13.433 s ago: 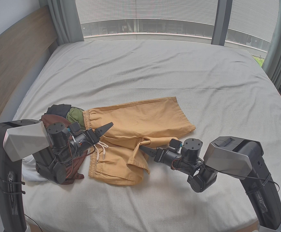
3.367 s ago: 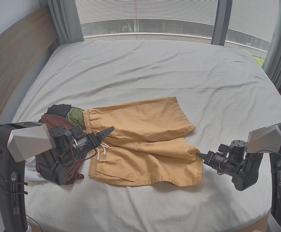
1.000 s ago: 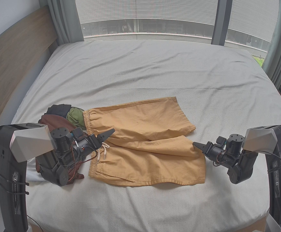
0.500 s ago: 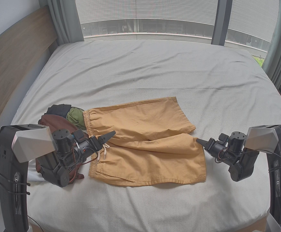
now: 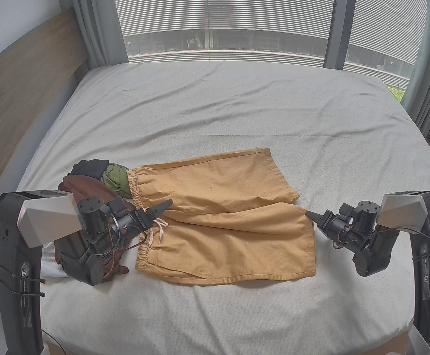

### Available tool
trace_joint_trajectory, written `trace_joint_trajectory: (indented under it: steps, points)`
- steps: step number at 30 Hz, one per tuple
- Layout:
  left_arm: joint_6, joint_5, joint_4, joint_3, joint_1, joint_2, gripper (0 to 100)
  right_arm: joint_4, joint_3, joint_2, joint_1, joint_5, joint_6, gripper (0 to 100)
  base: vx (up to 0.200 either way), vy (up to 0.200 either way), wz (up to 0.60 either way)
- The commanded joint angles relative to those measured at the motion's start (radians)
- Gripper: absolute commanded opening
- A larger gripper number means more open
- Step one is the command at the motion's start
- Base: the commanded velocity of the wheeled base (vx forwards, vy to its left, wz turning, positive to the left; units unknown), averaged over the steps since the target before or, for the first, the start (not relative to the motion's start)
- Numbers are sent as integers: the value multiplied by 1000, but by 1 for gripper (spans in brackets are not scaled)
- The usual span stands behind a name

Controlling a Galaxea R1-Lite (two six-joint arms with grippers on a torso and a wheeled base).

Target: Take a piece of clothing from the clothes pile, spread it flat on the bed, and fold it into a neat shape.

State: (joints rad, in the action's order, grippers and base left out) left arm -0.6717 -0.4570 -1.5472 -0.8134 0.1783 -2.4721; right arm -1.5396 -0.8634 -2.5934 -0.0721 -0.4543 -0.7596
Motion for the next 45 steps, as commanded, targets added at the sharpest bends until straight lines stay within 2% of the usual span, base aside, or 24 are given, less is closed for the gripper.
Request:
trace_joint_trajectory:
  steps: [1,3,4,9,13,17,19,26,31,45]
  points:
    - [1,1,-1,10,-11,7,100,-2,3,1,-2,0,0,0,0,0,0]
    - [12,0,-1,31,-20,28,100,-2,4,12,2,9,2,0,0,0,0]
    - [20,-2,-1,49,-30,48,100,-4,11,15,3,12,2,100,0,0,0]
    - [72,-12,1,171,-74,131,100,-2,86,130,38,14,13,100,0,0,0]
    - [104,-11,1,254,-105,139,100,-2,147,205,55,14,74,100,0,0,0]
    - [207,-38,1,323,-149,124,100,-2,241,266,48,14,126,100,0,0,0]
    - [225,-45,1,339,-152,114,100,-2,265,285,46,14,131,100,0,0,0]
    - [221,-49,3,388,-140,73,100,-2,270,285,51,16,132,100,0,0,0]
    - [173,-58,3,410,-128,68,100,-2,264,276,57,16,132,100,0,0,0]
    - [162,-49,3,395,-97,-22,100,-2,261,276,57,16,132,100,0,0,0]
